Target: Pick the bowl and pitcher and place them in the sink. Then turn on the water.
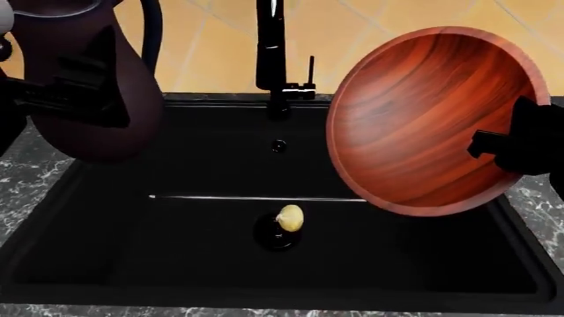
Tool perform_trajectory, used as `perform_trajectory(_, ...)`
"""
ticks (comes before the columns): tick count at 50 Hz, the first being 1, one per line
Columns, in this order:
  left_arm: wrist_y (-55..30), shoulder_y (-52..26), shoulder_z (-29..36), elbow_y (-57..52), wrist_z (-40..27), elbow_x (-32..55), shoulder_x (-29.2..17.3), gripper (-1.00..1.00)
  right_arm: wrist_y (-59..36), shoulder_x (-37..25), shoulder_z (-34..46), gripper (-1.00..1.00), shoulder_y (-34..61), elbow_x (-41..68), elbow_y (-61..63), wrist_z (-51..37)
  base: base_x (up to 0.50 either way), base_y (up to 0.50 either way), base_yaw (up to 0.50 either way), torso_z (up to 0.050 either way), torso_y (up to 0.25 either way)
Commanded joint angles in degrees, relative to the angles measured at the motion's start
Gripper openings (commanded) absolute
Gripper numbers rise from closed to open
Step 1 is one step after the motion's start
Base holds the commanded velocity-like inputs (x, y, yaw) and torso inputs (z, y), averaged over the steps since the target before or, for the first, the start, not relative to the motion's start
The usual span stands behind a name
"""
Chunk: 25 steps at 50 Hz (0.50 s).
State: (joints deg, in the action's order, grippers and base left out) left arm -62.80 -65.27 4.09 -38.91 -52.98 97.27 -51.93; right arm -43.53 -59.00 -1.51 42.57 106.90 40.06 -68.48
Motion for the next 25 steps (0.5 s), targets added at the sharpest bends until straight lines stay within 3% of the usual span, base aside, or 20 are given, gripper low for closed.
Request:
perform_trajectory(1, 0.8, -1.1, -0.9, 0.2, -0.8, -1.5, 0.1, -1.00, 0.2, -0.1, -0.9, -1.00, -0.3, -0.7, 0.1, 0.5, -0.01, 0.50, 0.00, 0.000, 0.000)
perform_trajectory(17, 1.6, 0.5, -1.0, -0.4, -0.4, -2.0, 0.0, -1.00, 0.3, -0.1, -1.1, -1.00, -0.9, -1.1, 0.1, 0.9, -0.01, 0.47, 0.00, 0.001, 0.004)
perform_trajectory(25, 1.9, 2.0, -1.1, -0.6, 0.2, -2.8, -0.1, -1.00, 0.4, -0.1, -1.2, -1.00, -1.1, -1.2, 0.6, 1.0, 0.00, 0.05, 0.00, 0.000, 0.003)
